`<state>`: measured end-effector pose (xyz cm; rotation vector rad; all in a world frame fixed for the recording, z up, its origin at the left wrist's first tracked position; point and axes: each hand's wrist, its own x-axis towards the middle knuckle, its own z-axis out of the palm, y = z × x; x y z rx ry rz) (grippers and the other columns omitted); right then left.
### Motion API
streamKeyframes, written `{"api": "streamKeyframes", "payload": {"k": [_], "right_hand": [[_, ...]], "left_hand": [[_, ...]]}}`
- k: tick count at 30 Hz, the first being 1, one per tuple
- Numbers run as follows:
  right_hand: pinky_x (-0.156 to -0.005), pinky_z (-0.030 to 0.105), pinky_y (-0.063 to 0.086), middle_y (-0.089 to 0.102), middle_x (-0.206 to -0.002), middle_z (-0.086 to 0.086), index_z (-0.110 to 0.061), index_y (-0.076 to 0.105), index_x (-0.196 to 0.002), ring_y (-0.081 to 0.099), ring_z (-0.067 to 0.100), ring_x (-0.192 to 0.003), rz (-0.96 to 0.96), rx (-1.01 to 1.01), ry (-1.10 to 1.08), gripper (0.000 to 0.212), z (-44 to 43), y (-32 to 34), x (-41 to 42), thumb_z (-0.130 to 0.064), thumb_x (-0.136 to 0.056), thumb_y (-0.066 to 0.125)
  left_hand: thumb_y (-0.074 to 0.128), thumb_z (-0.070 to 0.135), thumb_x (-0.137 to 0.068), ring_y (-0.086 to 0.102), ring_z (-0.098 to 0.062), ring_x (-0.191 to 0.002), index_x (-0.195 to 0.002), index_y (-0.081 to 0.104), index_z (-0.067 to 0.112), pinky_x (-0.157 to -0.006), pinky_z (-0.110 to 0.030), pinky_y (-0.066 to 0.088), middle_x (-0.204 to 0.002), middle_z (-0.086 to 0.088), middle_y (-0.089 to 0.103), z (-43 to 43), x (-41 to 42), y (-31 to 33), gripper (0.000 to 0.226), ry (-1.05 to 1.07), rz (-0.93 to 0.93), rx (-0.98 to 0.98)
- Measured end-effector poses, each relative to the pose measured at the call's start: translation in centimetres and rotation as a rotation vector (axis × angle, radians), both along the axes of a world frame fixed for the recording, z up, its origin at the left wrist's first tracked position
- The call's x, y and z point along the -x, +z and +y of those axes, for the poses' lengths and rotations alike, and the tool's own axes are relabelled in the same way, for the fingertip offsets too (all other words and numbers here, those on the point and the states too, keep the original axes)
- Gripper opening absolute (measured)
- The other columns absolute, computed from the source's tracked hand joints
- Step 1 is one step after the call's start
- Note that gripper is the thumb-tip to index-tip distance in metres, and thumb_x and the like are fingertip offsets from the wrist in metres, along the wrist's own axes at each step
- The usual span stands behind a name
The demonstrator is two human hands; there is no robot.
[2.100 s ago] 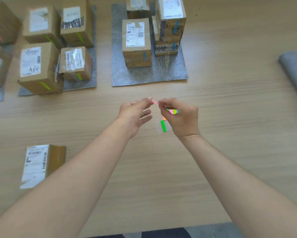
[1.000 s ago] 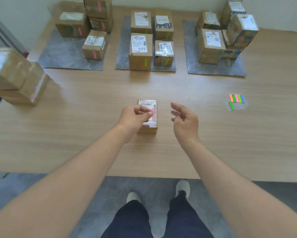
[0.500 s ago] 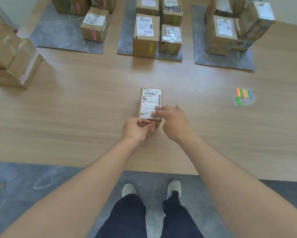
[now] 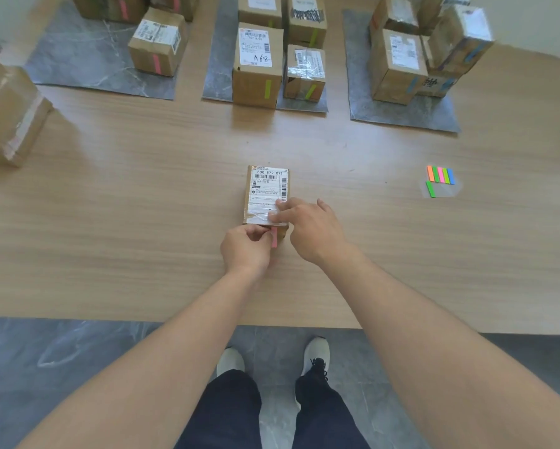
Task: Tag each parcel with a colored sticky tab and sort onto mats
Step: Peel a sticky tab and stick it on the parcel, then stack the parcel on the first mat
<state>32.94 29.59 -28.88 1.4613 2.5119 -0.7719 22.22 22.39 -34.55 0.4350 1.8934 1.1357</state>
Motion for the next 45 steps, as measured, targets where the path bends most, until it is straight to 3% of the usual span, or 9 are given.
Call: {"api": "streamKeyframes", "payload": {"k": [12, 16, 23, 26, 29, 32, 34, 37, 45], "right_hand": [[-0.126, 0.048, 0.006, 0.036, -0.162, -0.013, -0.039, 0.056, -0.142, 0.04, 0.013, -0.145, 0.002, 0.009, 0.019, 0.059, -0.6, 0.1, -0.3, -0.006, -0.099, 0.035], [-0.126, 0.047, 0.007, 0.034, -0.163, -0.015, -0.04, 0.055, -0.143, 0.038, 0.01, -0.145, 0.005, 0.008, 0.02, 0.069, -0.4, -0.1, -0.3, 0.002, -0.092, 0.035], [-0.126, 0.044, 0.009, 0.033, -0.164, -0.013, -0.037, 0.056, -0.144, 0.037, 0.009, -0.146, 0.049, 0.001, -0.007, 0.074, -0.7, -0.9, -0.2, 0.006, -0.087, 0.036], [-0.121, 0.043, 0.026, 0.042, -0.159, -0.009, -0.026, 0.063, -0.138, 0.045, 0.014, -0.141, 0.24, 0.029, -0.14, 0.068, -2.0, -1.6, -0.1, 0.008, -0.084, 0.041], [-0.097, 0.027, 0.051, 0.061, -0.139, -0.002, -0.019, 0.062, -0.137, 0.063, 0.004, -0.112, 0.743, 0.28, -0.618, 0.06, -3.9, -1.9, 0.5, 0.008, -0.089, 0.039], [-0.089, 0.018, 0.042, 0.062, -0.13, -0.011, -0.025, 0.053, -0.144, 0.058, 0.003, -0.11, 0.864, 0.431, -0.939, 0.046, -4.7, -1.3, 1.5, -0.015, -0.1, 0.046], [-0.075, 0.021, 0.042, 0.069, -0.092, -0.021, -0.023, 0.07, -0.109, 0.059, 0.008, -0.089, 0.871, 0.46, -0.992, 0.026, -4.7, -1.0, 1.9, -0.019, -0.1, 0.046], [-0.056, 0.03, 0.026, 0.042, -0.046, -0.018, -0.021, 0.05, -0.067, 0.031, 0.013, -0.057, 0.842, 0.453, -1.009, 0.028, -4.2, 1.0, 3.1, -0.021, -0.095, 0.047], [-0.07, 0.032, 0.047, 0.072, -0.084, 0.0, -0.007, 0.069, -0.092, 0.06, 0.016, -0.074, 0.956, 0.36, -0.967, 0.039, -1.6, 6.7, 6.9, -0.038, -0.082, 0.045]], "left_hand": [[0.085, 0.053, -0.06, 0.071, -0.025, -0.064, -0.061, 0.07, 0.016, -0.061, -0.044, 0.062, -0.058, 0.003, 0.069, -0.2, 0.2, -0.8, 0.041, 0.04, 0.023, 0.078], [0.078, 0.016, -0.075, 0.072, -0.027, -0.058, -0.072, 0.067, 0.017, -0.059, -0.041, 0.062, -0.078, -0.004, 0.073, -0.5, 1.3, -0.1, 0.012, 0.107, 0.038, 0.16], [0.048, 0.024, -0.086, 0.067, -0.016, -0.106, -0.109, 0.072, 0.027, -0.1, -0.038, 0.052, -0.113, 0.001, 0.073, 0.0, 4.6, 1.1, 0.033, 0.14, -0.065, 0.021], [0.037, 0.022, -0.096, 0.066, -0.006, -0.104, -0.113, 0.071, 0.019, -0.087, -0.021, 0.047, -0.113, 0.004, 0.073, 0.9, 4.1, 3.1, 0.038, 0.105, -0.243, -0.06], [0.029, 0.024, -0.1, 0.07, 0.0, -0.079, -0.097, 0.071, 0.021, -0.066, -0.015, 0.048, -0.09, 0.012, 0.077, 1.2, 3.7, 3.9, 0.043, 0.065, -0.334, -0.102], [0.03, 0.027, -0.1, 0.067, -0.006, -0.082, -0.102, 0.071, 0.017, -0.071, -0.019, 0.046, -0.085, 0.014, 0.076, 1.3, 4.1, 4.1, 0.042, 0.026, -0.358, -0.102], [0.032, 0.027, -0.1, 0.065, -0.008, -0.084, -0.101, 0.07, 0.016, -0.073, -0.021, 0.046, -0.089, 0.011, 0.074, 1.4, 4.6, 4.5, 0.039, 0.029, -0.367, -0.098], [0.035, 0.026, -0.101, 0.063, -0.009, -0.076, -0.089, 0.066, 0.018, -0.072, -0.023, 0.046, -0.083, 0.008, 0.073, 1.3, 5.4, 5.9, 0.034, 0.016, -0.367, -0.12], [0.034, 0.032, -0.102, 0.061, -0.014, -0.078, -0.094, 0.065, 0.017, -0.077, -0.026, 0.048, -0.09, 0.005, 0.068, 2.5, 9.2, 12.5, 0.035, 0.018, -0.371, -0.211]]}}
